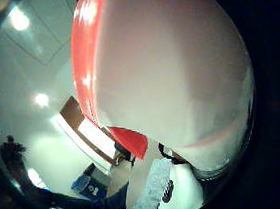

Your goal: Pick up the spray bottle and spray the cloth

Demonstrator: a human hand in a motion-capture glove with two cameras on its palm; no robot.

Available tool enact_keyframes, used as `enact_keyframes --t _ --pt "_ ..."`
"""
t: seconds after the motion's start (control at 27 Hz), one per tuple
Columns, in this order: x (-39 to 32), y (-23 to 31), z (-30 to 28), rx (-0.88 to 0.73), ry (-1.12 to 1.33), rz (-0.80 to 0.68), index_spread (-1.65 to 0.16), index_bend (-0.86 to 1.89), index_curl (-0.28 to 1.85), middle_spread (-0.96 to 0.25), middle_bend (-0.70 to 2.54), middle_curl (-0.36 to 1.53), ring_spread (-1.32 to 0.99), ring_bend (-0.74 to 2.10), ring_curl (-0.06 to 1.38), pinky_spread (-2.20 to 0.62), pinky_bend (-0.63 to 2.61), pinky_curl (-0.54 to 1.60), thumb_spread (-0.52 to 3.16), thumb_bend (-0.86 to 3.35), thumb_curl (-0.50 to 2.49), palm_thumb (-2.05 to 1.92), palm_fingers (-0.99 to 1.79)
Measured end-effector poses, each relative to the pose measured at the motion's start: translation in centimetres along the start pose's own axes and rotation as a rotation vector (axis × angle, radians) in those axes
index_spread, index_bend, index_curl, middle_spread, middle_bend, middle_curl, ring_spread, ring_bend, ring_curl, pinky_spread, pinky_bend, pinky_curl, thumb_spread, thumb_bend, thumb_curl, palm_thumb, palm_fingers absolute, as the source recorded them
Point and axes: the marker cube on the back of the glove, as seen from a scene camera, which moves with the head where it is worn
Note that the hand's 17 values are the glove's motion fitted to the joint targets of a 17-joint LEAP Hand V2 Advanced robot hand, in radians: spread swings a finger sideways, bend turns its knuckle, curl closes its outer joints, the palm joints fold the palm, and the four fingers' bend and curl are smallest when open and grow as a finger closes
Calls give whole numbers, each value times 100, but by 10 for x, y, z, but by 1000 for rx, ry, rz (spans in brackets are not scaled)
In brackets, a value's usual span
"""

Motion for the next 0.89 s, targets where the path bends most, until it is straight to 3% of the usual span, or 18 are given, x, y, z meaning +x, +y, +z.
enact_keyframes --t 0.89 --pt "-11 -9 -15 84 37 -56 -30 24 51 -20 61 54 -25 66 48 -36 47 42 39 -3 70 99 137"
